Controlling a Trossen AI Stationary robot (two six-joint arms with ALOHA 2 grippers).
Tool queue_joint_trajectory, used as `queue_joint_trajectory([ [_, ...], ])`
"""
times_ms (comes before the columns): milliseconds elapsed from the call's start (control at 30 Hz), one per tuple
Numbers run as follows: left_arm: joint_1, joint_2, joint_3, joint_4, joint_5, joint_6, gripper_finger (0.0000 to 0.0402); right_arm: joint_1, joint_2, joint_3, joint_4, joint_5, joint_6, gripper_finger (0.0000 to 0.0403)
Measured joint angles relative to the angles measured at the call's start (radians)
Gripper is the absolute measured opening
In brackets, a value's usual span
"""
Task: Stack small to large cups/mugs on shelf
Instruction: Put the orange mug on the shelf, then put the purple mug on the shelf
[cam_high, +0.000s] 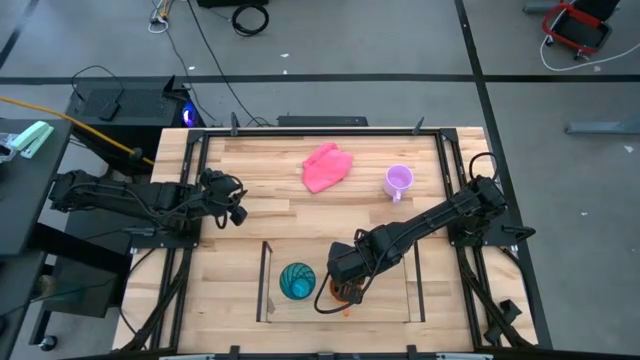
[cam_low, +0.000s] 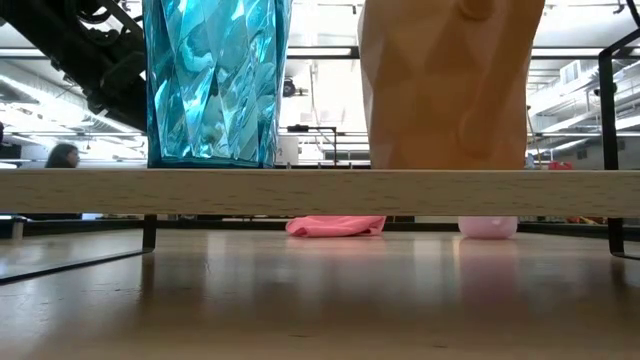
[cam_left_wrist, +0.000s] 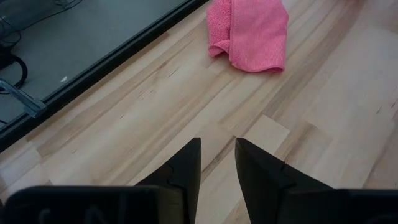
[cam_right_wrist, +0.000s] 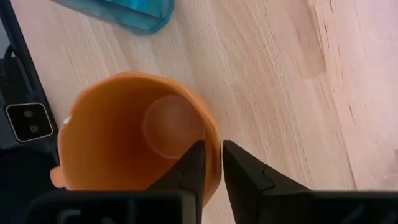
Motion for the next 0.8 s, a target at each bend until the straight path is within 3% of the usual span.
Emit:
queue_joint_trajectory([
  [533, 0.000, 0.000, 0.000, -0.001, 0.000, 0.000, 0.0107, -0.005, -0.008, 0.000, -0.014, -0.026, -0.008, 0.0063],
  [800, 0.000, 0.000, 0.000, -0.005, 0.000, 0.000, 0.0107, -0.013, -0.072, 0.004, -0.032, -0.020, -0.008, 0.0063],
])
